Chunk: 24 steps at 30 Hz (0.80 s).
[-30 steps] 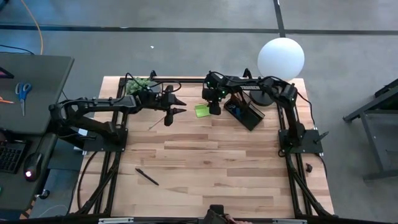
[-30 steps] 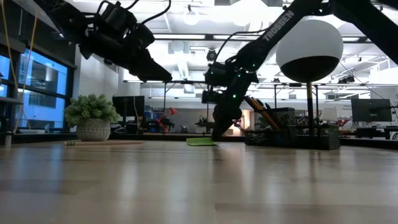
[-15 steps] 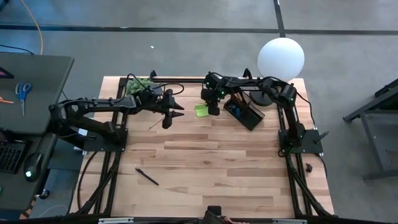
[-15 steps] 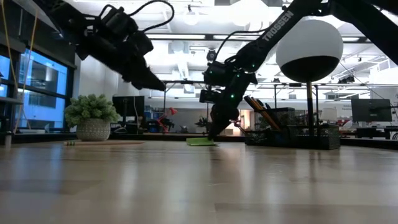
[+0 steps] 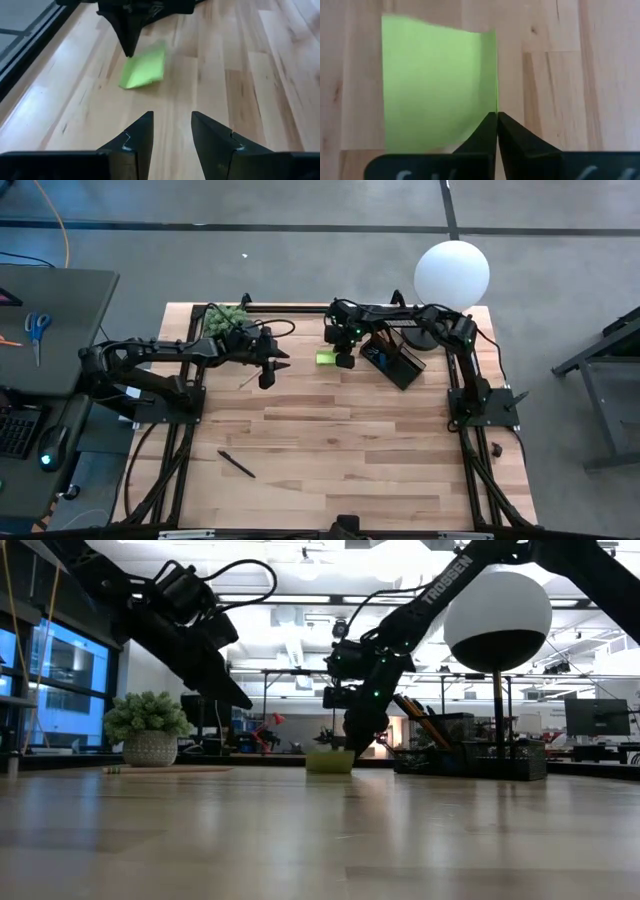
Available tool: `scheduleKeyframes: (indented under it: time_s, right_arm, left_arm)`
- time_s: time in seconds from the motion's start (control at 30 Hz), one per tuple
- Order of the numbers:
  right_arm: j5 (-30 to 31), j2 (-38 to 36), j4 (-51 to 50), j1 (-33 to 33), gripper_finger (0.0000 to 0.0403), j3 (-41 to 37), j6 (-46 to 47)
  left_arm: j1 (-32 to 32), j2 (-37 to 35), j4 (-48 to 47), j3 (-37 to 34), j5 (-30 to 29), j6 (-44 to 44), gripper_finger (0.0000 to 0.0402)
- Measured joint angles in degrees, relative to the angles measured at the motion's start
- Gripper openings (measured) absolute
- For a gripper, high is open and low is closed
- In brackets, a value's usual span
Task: Pick and place office supplies into organizer
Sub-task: Put the green sticky notes into the black desk organizer
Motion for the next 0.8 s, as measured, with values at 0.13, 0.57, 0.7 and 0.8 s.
scheduleKeyframes:
  time_s: [0.13,0.57,0.7,0.8]
  right_arm:
    - [1.4,-1.8,-0.1,0.4,0.0003,0.0,0.7]
    - [4.4,-16.1,-15.2,4.1,0.0001,-0.6,10.4]
    - [4.9,-21.8,-18.1,5.5,0.0,-5.5,19.7]
    - [8.4,-28.2,-18.1,6.8,0.0,-11.2,27.2]
  left_arm:
    - [0.0,0.0,0.2,0.0,-0.7,0.0,0.0122]
    - [0.0,0.0,1.1,0.0,-0.6,-1.5,0.0122]
    - [0.0,0.0,0.4,0.0,0.5,-1.7,0.0122]
    - [0.0,0.0,-0.4,0.0,0.5,-1.7,0.0122]
